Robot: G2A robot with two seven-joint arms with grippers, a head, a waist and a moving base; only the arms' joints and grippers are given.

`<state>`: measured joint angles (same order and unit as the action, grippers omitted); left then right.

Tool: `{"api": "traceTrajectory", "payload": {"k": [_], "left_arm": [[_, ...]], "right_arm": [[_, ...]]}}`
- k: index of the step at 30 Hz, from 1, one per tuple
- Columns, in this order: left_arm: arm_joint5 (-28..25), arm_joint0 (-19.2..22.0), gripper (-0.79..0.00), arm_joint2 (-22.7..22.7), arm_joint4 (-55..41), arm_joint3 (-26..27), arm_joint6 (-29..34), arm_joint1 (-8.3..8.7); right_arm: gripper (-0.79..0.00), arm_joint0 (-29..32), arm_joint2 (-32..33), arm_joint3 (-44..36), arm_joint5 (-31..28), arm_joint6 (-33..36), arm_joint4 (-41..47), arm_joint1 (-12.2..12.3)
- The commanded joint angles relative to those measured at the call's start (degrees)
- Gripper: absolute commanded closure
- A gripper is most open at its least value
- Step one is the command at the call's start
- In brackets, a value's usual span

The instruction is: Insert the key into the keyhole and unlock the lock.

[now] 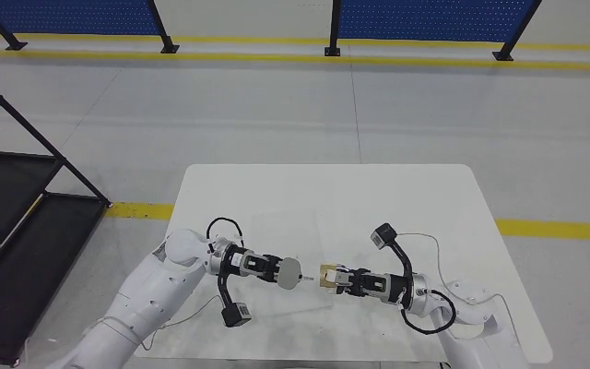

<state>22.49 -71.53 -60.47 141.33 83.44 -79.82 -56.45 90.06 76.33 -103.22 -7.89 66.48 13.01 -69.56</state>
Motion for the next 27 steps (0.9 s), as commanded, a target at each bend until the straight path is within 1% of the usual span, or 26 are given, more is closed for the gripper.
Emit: {"api": "traceTrajectory", "payload": {"k": [1, 12, 27], "left_arm": [[0.12, 0.15, 0.000, 0.24, 0.00, -0.15, 0.19, -0.04], [1.23, 0.30, 0.000, 0.78, 0.42, -0.08, 2.33, -0.10], [1.19, 0.34, 0.000, 1.35, 0.45, 0.07, 3.52, -0.06]], "right_arm": [[0.000, 0.02, -0.12, -0.11, -0.08, -0.29, 0.08, 0.12], [0.000, 0.36, -0.50, -0.62, -1.20, -3.13, -0.33, 0.81], [0.000, 0.61, -1.14, -1.09, -2.24, -4.47, -0.05, 1.75]]}}
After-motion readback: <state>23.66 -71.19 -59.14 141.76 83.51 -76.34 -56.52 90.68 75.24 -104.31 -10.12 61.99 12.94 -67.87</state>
